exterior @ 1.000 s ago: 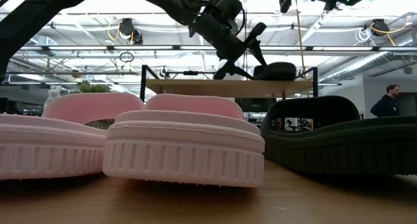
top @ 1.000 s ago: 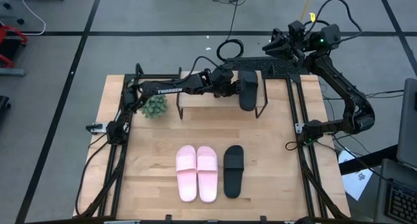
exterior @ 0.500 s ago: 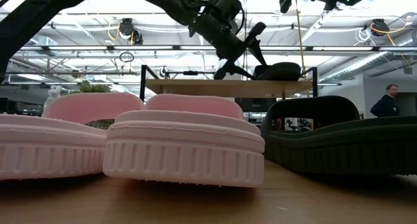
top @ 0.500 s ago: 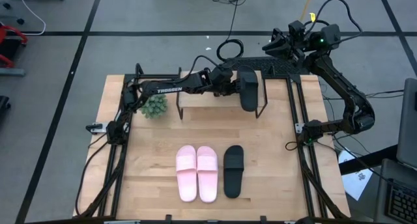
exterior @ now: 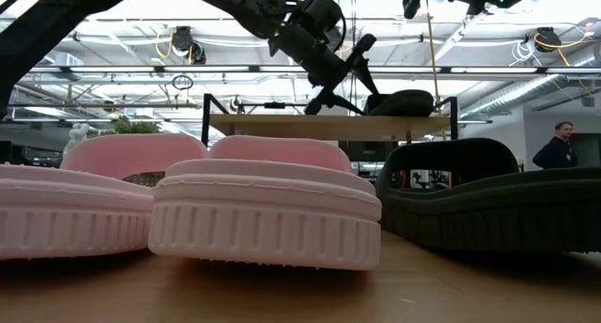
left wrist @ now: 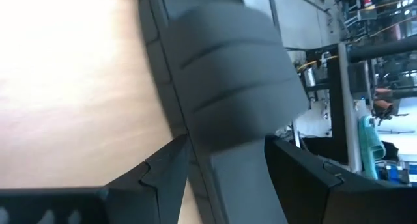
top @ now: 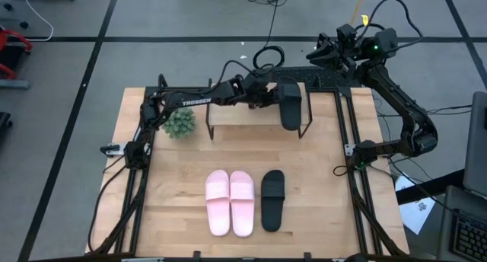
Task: Pick and place slides into the shelf
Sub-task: Put the right black slipper on the shelf
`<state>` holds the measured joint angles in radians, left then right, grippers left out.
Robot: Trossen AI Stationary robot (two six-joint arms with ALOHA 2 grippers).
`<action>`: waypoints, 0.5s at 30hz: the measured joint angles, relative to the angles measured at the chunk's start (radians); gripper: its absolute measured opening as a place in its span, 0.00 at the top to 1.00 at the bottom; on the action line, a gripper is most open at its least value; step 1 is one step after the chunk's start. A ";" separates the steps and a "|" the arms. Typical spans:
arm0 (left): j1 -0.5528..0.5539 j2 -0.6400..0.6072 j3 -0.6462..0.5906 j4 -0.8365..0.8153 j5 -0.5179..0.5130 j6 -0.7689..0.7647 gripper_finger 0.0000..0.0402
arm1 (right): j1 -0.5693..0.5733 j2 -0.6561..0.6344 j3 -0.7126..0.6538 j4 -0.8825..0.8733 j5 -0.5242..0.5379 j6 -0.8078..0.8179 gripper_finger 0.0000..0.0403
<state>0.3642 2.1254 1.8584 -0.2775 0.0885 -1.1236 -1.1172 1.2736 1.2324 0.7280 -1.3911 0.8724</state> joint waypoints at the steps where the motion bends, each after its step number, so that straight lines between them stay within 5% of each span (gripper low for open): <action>1: 0.001 0.000 0.000 0.013 0.002 0.000 0.50 | 0.000 0.000 0.000 0.000 0.000 -0.002 0.77; 15: 0.012 -0.074 0.000 -0.100 -0.029 0.055 0.50 | 0.000 0.000 0.000 -0.006 -0.001 -0.002 0.77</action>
<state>0.3765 2.0517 1.8584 -0.3779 0.0595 -1.0685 -1.1174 1.2736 1.2324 0.7225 -1.3918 0.8700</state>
